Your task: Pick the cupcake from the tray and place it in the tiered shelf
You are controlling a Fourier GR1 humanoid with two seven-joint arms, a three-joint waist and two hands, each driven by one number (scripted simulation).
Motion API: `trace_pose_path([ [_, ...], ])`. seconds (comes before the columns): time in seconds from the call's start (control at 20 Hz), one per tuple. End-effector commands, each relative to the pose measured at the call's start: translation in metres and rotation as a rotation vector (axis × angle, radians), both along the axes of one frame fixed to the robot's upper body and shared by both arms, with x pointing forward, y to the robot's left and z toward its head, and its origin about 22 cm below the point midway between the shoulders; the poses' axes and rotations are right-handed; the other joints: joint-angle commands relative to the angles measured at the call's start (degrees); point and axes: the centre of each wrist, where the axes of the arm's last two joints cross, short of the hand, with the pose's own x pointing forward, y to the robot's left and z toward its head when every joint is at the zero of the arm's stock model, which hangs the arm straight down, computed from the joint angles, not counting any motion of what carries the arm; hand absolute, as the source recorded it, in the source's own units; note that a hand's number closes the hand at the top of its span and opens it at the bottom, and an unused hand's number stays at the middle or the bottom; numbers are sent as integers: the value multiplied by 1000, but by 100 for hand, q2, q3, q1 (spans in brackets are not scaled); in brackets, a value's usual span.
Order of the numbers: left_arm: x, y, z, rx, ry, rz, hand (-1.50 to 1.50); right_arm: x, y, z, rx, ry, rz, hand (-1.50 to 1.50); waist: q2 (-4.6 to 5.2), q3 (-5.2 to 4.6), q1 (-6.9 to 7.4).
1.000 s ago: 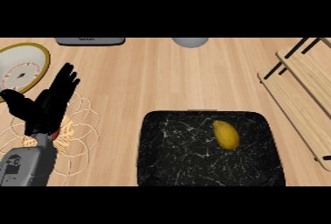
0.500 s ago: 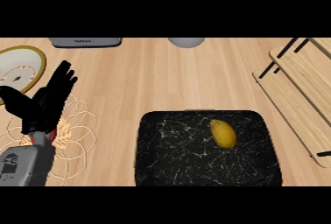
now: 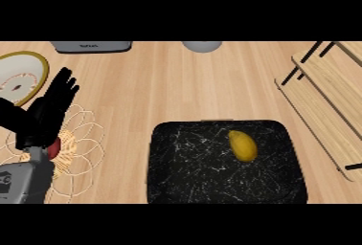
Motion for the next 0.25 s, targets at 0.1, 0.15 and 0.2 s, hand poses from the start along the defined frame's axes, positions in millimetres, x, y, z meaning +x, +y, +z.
trace_pose_path([
  [0.1,6,-15,15,2,-6,-3,0,-56,3,12,-125,16,78,-150,15,-1,36],
  [0.15,0,-25,5,0,-5,-14,0,-59,-3,3,-137,27,90,-150,25,2,77],
  [0.2,-14,-10,-17,3,1,-17,0,-63,5,-9,-120,37,81,-150,33,-1,115],
])
